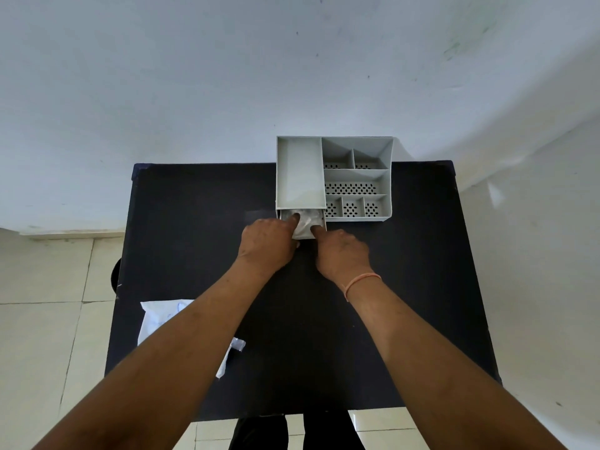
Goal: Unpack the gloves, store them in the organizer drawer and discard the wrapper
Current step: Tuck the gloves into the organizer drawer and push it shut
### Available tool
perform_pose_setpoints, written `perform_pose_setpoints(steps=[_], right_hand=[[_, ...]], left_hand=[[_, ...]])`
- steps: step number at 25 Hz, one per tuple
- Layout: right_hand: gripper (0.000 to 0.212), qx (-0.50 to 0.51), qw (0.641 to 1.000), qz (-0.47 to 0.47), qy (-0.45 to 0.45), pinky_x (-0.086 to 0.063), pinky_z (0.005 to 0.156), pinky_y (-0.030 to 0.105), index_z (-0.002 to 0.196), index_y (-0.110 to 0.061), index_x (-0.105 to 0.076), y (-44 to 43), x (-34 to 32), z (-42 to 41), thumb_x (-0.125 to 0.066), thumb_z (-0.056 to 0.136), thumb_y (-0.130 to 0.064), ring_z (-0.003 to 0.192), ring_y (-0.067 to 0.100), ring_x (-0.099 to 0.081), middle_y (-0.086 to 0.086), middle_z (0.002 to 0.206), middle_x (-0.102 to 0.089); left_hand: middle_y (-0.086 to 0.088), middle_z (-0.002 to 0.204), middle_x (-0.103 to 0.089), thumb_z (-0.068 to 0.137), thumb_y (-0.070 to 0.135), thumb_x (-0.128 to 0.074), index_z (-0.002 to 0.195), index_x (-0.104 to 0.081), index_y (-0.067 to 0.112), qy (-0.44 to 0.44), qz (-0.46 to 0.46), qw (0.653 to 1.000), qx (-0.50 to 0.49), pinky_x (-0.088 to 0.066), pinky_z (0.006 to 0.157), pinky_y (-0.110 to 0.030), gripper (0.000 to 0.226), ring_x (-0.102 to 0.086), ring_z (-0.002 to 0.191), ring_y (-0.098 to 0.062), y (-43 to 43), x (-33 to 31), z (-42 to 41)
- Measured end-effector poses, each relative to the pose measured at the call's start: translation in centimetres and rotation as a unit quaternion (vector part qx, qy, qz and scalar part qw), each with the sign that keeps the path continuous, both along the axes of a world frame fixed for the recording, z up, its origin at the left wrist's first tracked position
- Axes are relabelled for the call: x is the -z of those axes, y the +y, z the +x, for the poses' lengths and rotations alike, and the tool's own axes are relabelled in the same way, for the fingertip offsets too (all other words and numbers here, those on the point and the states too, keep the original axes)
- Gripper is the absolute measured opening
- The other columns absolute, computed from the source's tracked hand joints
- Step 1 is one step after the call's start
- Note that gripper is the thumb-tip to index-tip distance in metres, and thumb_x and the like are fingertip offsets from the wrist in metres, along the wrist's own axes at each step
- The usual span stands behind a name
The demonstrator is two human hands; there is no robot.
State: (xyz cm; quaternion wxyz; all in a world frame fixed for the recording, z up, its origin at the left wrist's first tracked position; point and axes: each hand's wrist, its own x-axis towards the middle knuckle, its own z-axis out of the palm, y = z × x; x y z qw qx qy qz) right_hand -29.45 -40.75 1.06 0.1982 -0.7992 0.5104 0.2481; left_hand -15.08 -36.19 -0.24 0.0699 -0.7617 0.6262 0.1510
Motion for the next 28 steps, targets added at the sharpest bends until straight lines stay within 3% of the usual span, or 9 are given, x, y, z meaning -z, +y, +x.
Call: perform_pose_setpoints(steps=[4,6,12,15,18,23,26,28], right_hand=[[0.052,-0.003,0.999,-0.027,-0.019,-0.055,0.086,0.046,0.148,-0.029,-0.047,-0.3,0.1,-0.2,-0.058,0.099,-0.015,0.118,0.040,-0.066,0.017,0.129,-0.064],[0.050,0.000,0.997,-0.065,-0.047,-0.055,0.083,0.046,0.147,-0.026,-0.046,-0.5,-0.3,-0.1,-0.060,0.098,-0.021,0.114,0.040,-0.067,0.017,0.123,-0.067],[0.086,-0.007,1.000,-0.012,-0.025,-0.053,0.094,0.050,0.164,-0.039,-0.017,-1.0,0.0,0.5,-0.065,0.095,-0.022,0.123,0.041,-0.063,0.019,0.137,-0.061],[0.086,-0.024,0.999,0.002,-0.021,-0.053,0.095,0.050,0.165,-0.042,-0.014,-1.6,0.6,0.7,-0.061,0.097,-0.021,0.126,0.041,-0.061,0.019,0.141,-0.060],[0.073,-0.025,0.998,-0.027,-0.056,-0.055,0.090,0.048,0.162,-0.037,-0.027,-2.0,0.7,0.4,-0.059,0.098,-0.020,0.120,0.041,-0.064,0.017,0.133,-0.064],[0.031,0.076,0.969,-0.152,-0.180,-0.060,0.081,0.043,0.131,-0.031,-0.067,-0.8,1.8,-0.6,-0.052,0.104,-0.027,0.102,0.037,-0.072,0.011,0.110,-0.077],[0.026,0.138,0.951,-0.147,-0.233,-0.057,0.086,0.039,0.120,-0.027,-0.075,-1.6,2.0,-0.3,-0.056,0.103,-0.024,0.108,0.032,-0.069,0.006,0.113,-0.078],[0.026,0.179,0.943,-0.130,-0.250,-0.054,0.094,0.037,0.121,-0.027,-0.076,-2.1,1.8,-0.1,-0.059,0.102,-0.024,0.117,0.029,-0.064,0.003,0.121,-0.076]], left_hand=[[-0.004,0.114,-0.076,0.108,0.037,-0.052,0.158,-0.046,0.036,-0.046,-0.017,0.995,0.082,-0.048,0.069,-0.036,0.050,-0.075,0.101,-0.030,0.5,0.7,-0.4],[-0.004,0.107,-0.076,0.107,0.032,-0.054,0.150,-0.055,0.034,-0.055,-0.023,0.994,0.094,-0.053,0.068,-0.037,0.043,-0.075,0.096,-0.029,0.2,0.8,-0.2],[-0.004,0.107,-0.078,0.104,0.032,-0.062,0.128,-0.069,0.031,-0.048,-0.015,0.995,0.091,-0.059,0.075,-0.041,0.026,-0.076,0.099,-0.029,-1.1,0.4,-0.1],[-0.004,0.110,-0.080,0.101,0.037,-0.066,0.134,-0.068,0.030,-0.029,-0.064,0.995,0.065,-0.063,0.074,-0.041,0.034,-0.078,0.097,-0.029,-0.4,0.4,0.5],[-0.005,0.111,-0.079,0.099,0.040,-0.070,0.136,-0.069,0.032,-0.007,-0.090,0.995,0.033,-0.064,0.072,-0.042,0.038,-0.078,0.097,-0.030,0.5,0.6,1.2],[-0.005,0.101,-0.077,0.104,0.040,-0.061,0.117,-0.077,0.028,0.009,-0.076,0.997,-0.001,-0.060,0.072,-0.041,0.024,-0.075,0.092,-0.031,-0.4,1.2,1.6],[-0.004,0.093,-0.076,0.102,0.038,-0.063,0.109,-0.079,0.024,0.064,-0.084,0.993,-0.059,-0.057,0.072,-0.037,0.022,-0.073,0.086,-0.028,-1.1,1.3,1.4],[-0.002,0.090,-0.079,0.098,0.035,-0.065,0.107,-0.082,0.025,0.122,-0.107,0.981,-0.110,-0.063,0.077,-0.039,0.022,-0.075,0.084,-0.027,-0.8,1.3,1.5]])
